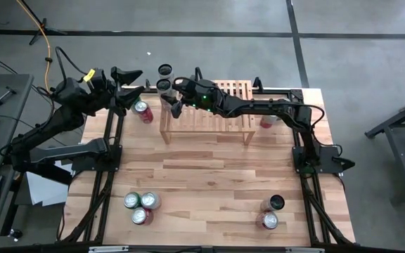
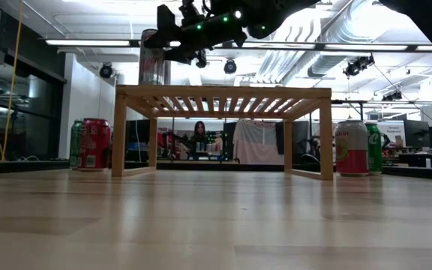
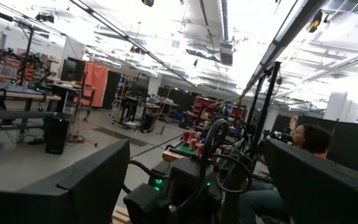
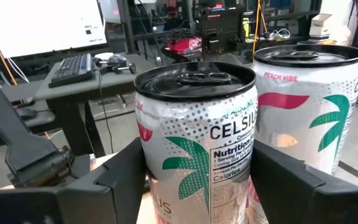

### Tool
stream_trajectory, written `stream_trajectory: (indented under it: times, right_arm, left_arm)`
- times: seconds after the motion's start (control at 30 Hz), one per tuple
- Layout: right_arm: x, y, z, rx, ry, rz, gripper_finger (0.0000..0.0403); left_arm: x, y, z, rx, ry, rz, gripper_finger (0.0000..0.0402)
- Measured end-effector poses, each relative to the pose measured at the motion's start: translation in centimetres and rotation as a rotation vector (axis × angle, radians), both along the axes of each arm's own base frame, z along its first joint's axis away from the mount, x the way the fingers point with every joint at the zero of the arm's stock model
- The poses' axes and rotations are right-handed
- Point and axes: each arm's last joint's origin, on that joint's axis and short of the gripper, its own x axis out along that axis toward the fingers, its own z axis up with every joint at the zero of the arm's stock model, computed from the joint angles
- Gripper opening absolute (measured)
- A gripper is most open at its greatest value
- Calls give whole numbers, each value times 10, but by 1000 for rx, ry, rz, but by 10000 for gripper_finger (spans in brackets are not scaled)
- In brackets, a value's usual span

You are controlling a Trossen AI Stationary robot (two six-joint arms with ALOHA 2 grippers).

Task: Place canned beverage on shelf
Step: Put the top white-pink soda can on the shelf aligned with the other white-pink soda can

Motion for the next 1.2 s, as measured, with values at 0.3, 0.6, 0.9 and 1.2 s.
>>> stream_trajectory:
  times: [0.3, 0.6, 0.9, 1.2]
  right_arm:
    - [0, -1, 0, -28, 11, 1, 240]
    - [0, -1, -1, -32, 22, 1, 241]
    - [-3, -11, 0, -35, 9, -22, 241]
    - [-5, -16, 0, -4, -7, -35, 243]
  left_arm:
    - [0, 0, 0, -1, 0, 3, 360]
    - [0, 0, 0, -4, -1, 16, 360]
    - [0, 1, 0, -5, -1, 17, 360]
    - [0, 1, 0, -5, 0, 17, 360]
